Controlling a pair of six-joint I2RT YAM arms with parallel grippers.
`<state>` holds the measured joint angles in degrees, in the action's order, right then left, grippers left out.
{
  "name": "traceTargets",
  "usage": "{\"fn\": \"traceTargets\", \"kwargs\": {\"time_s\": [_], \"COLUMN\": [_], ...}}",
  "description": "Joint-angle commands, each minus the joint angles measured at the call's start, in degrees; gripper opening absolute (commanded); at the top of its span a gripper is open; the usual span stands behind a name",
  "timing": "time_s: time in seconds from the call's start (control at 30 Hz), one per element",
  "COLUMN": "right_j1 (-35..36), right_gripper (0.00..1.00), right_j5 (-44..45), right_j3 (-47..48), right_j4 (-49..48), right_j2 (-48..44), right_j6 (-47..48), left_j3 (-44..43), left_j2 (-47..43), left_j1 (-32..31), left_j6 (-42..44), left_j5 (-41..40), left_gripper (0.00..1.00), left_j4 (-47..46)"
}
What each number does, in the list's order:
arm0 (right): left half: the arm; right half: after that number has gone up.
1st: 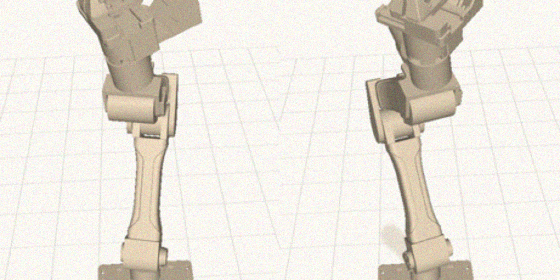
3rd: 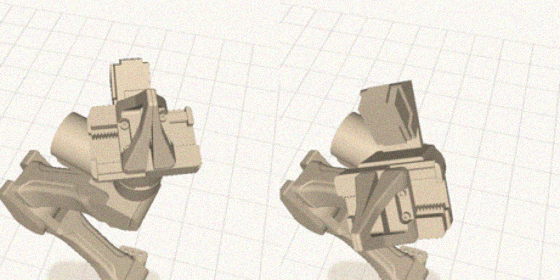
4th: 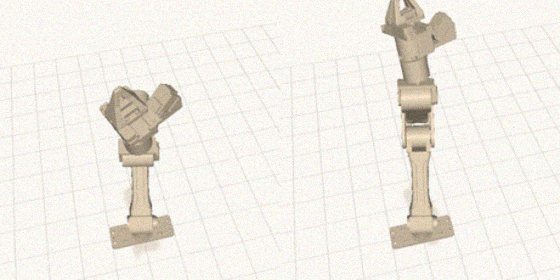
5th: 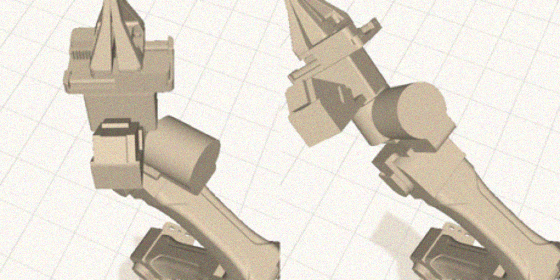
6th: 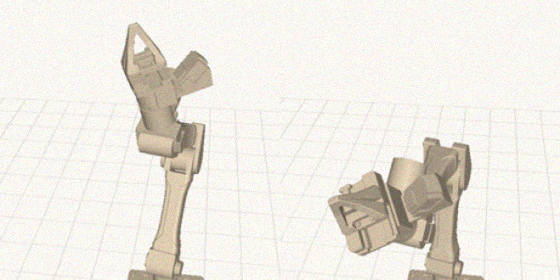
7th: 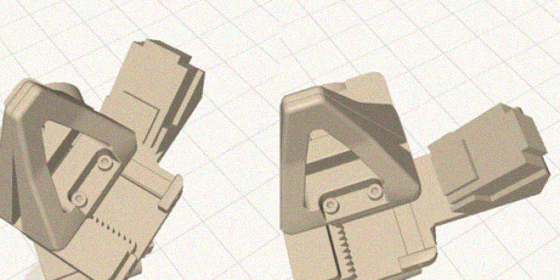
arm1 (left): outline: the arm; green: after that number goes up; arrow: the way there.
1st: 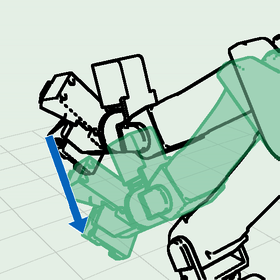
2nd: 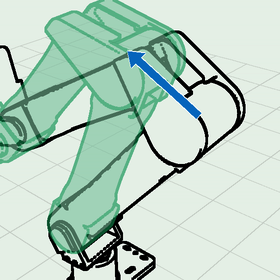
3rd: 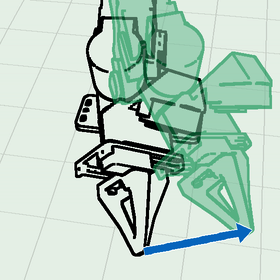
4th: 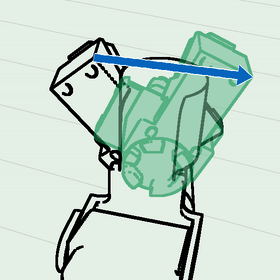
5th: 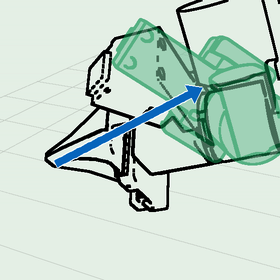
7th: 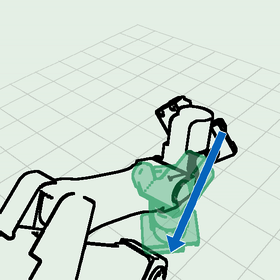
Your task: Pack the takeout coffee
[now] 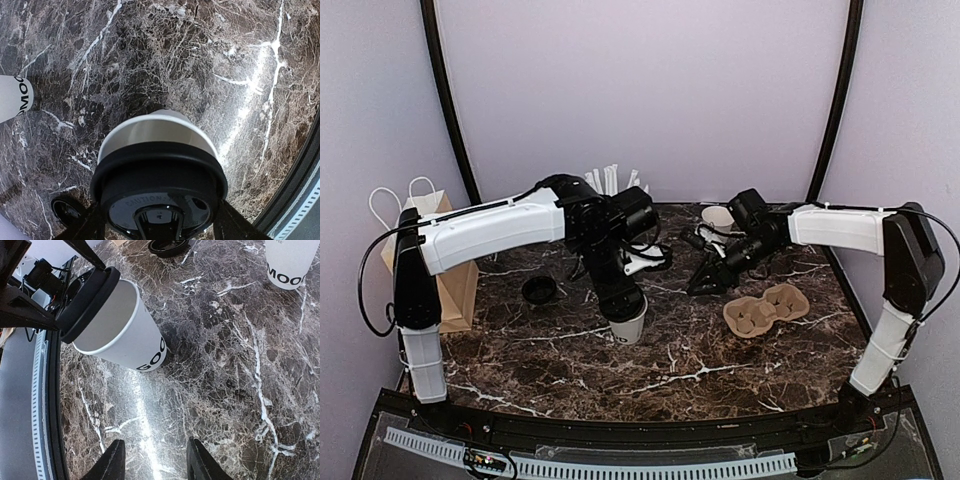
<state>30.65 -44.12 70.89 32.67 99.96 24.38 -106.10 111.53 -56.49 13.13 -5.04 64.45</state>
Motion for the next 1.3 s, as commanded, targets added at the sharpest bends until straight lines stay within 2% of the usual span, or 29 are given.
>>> {"fn": "traceTargets", "kwargs": {"time_s": [0.0,0.8,1.27], "right_j1": [0.85,2.85,2.86], "right_gripper": [0.43,0.42,0.42], "right_j5": [-0.98,-5.83,-3.96], "right_j3": [1.0,3.58,3.83], "right_j4": [0.88,4.24,6.09], "right_j2": [0.67,6.33,5.36], "right_j6": [1.0,1.96,3.57], "left_j3": [-2.12,-7.1,-7.52], "left_j2": [1.23,2.19,4.43], "left_j1": [0.16,0.75,0.84], "left_j6": [1.06,3.56,4.17], "left_j5": [0.47,-0.06,1.09], "left_gripper": [0.56,0.59,0.6], "left_j4": [1.87,1.41,0.21]}}
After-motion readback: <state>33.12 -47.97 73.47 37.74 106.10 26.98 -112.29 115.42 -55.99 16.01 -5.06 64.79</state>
